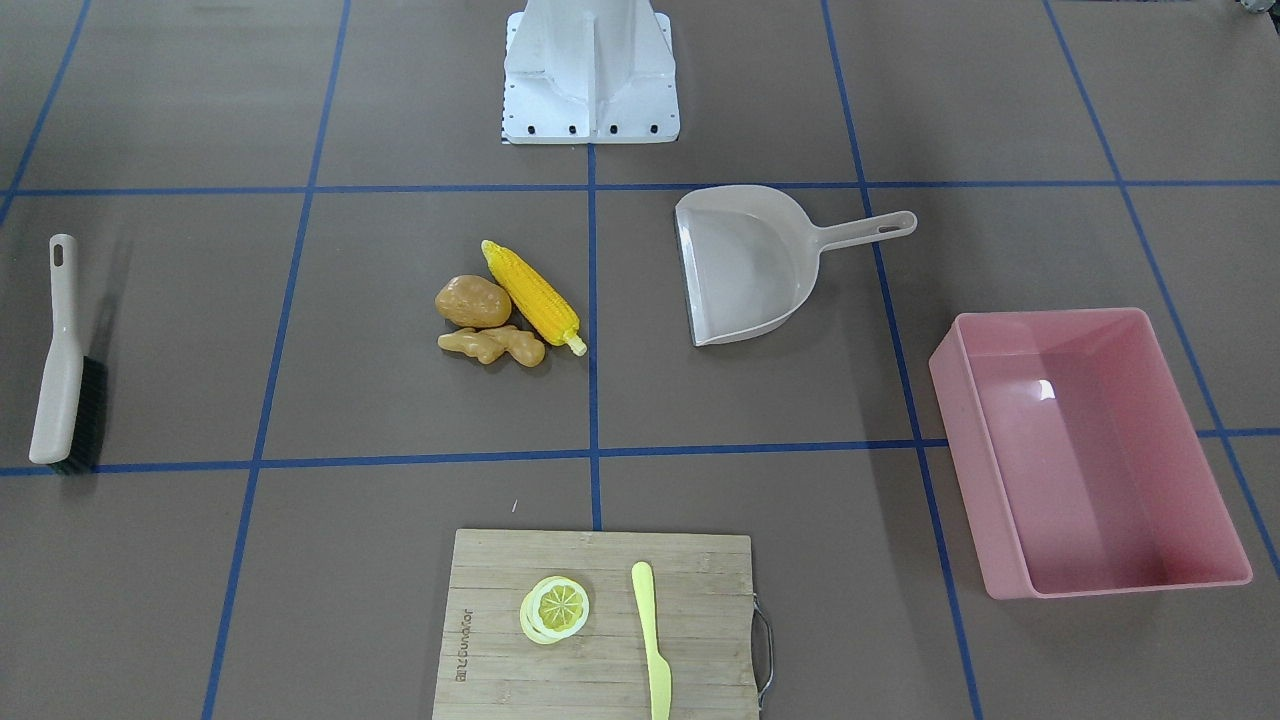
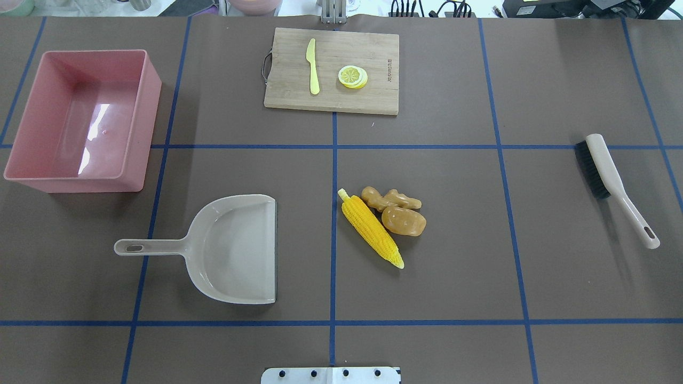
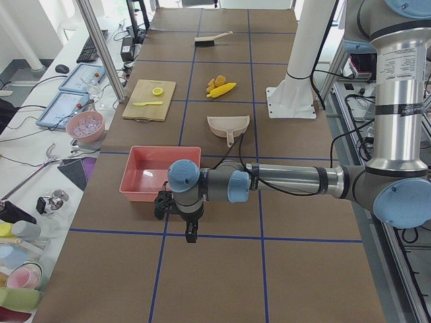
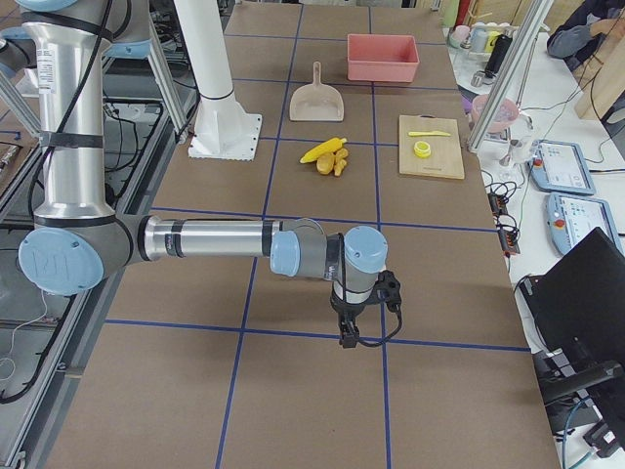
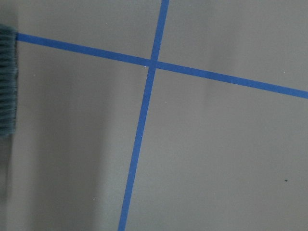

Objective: Sweep and dump trash into bin

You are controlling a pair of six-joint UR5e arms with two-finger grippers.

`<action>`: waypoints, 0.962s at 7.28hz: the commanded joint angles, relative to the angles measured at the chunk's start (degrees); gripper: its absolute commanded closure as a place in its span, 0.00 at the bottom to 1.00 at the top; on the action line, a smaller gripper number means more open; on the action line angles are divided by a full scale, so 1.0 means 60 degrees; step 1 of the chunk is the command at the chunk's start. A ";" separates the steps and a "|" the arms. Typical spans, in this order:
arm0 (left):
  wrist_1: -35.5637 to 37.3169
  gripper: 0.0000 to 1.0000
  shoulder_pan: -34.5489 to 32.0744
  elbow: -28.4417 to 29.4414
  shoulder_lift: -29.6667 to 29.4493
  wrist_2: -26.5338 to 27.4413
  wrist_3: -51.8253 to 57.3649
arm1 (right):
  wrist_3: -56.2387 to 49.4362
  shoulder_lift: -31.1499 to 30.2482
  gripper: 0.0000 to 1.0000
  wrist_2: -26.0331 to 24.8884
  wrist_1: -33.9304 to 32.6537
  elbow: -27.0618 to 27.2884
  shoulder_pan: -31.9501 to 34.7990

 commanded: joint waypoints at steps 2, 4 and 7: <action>0.0015 0.01 -0.0015 -0.0012 0.0001 0.0014 -0.0015 | 0.0013 -0.0026 0.00 -0.0440 0.0196 0.0146 0.0001; 0.0029 0.01 -0.0073 0.0002 0.0016 0.0014 -0.0015 | 0.0013 -0.0056 0.00 -0.0425 0.0256 0.0146 0.0001; 0.0015 0.01 -0.0073 0.0193 -0.0013 0.0014 0.0000 | 0.0086 -0.0143 0.00 -0.0440 0.0241 0.0044 0.0001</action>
